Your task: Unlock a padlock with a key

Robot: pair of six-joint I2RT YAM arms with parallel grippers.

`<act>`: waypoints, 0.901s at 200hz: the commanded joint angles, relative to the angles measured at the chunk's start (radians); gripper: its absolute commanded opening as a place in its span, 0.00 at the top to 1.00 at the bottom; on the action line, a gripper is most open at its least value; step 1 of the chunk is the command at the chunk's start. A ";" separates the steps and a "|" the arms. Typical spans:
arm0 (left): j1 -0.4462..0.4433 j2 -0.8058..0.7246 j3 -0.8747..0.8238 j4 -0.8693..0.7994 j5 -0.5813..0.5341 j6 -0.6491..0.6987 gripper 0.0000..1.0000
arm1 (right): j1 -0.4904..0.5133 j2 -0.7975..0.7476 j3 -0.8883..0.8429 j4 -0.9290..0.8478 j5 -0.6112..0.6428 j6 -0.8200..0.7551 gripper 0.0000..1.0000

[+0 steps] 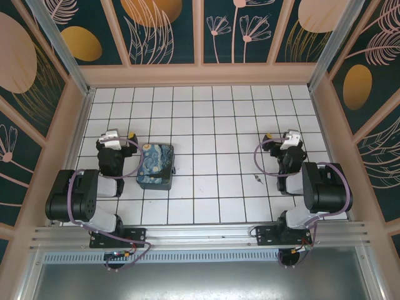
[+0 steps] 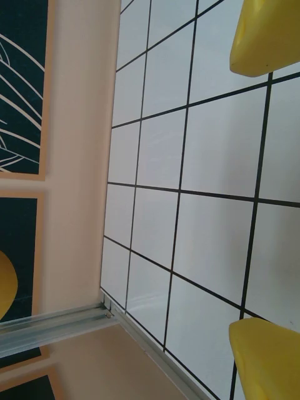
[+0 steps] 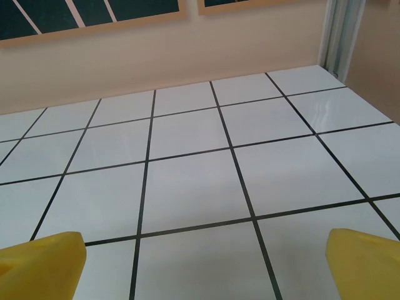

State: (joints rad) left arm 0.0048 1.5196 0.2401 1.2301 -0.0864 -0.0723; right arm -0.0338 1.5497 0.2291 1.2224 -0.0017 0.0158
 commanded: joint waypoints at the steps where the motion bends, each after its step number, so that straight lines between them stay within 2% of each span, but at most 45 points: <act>1: 0.006 -0.001 -0.004 0.040 0.007 -0.009 0.01 | -0.001 -0.010 0.009 0.015 -0.018 0.001 0.01; 148: 0.006 -0.008 -0.003 0.035 0.013 -0.012 0.02 | -0.010 -0.018 0.010 0.012 -0.035 0.005 0.01; 159: 0.006 -0.039 0.012 -0.019 -0.017 -0.023 0.02 | -0.006 -0.078 0.052 -0.104 -0.004 0.011 0.01; 180: 0.006 -0.108 0.100 -0.233 -0.082 -0.044 0.02 | -0.021 -0.158 0.295 -0.614 0.039 0.119 0.01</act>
State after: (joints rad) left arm 0.0048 1.4853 0.2501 1.1694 -0.1051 -0.0830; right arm -0.0380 1.4860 0.2829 1.0386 0.0010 0.0330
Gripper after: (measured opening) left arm 0.986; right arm 0.988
